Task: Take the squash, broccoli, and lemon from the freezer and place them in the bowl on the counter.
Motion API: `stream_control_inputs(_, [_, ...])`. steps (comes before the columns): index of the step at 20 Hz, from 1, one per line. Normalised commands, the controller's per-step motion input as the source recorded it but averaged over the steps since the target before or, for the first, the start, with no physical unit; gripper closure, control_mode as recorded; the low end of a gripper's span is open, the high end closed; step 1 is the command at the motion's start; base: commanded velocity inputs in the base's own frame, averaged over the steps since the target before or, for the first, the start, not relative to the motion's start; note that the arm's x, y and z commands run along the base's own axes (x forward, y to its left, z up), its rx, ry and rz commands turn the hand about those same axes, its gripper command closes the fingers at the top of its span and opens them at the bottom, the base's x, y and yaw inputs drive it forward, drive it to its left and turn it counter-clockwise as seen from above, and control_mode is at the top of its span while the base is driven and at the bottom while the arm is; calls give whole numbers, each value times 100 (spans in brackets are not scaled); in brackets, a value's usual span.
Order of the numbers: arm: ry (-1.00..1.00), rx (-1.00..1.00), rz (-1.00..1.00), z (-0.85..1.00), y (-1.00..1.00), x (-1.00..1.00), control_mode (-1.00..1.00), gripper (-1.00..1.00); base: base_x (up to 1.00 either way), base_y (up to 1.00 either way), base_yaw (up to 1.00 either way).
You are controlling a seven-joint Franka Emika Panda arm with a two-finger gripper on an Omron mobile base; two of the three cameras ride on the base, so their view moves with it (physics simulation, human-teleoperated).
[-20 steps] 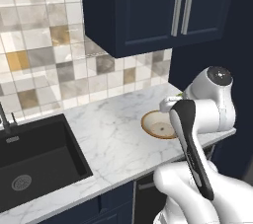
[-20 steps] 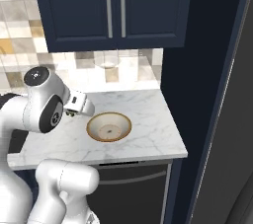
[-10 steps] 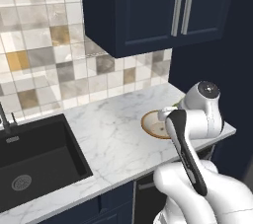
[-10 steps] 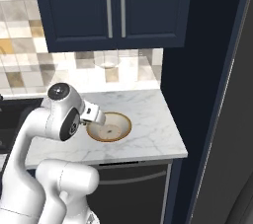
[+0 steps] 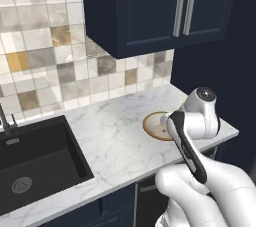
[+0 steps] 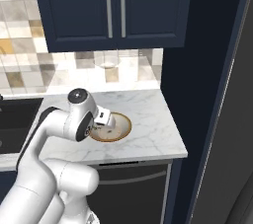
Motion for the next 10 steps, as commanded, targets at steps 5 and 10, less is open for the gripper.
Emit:
stream_control_inputs(5, [4,0,1,-26,-16,22,-100,100,0,0,0])
stream_control_inputs(10, [1,0,1,-31,-16,27,-100,100,0,0,0])
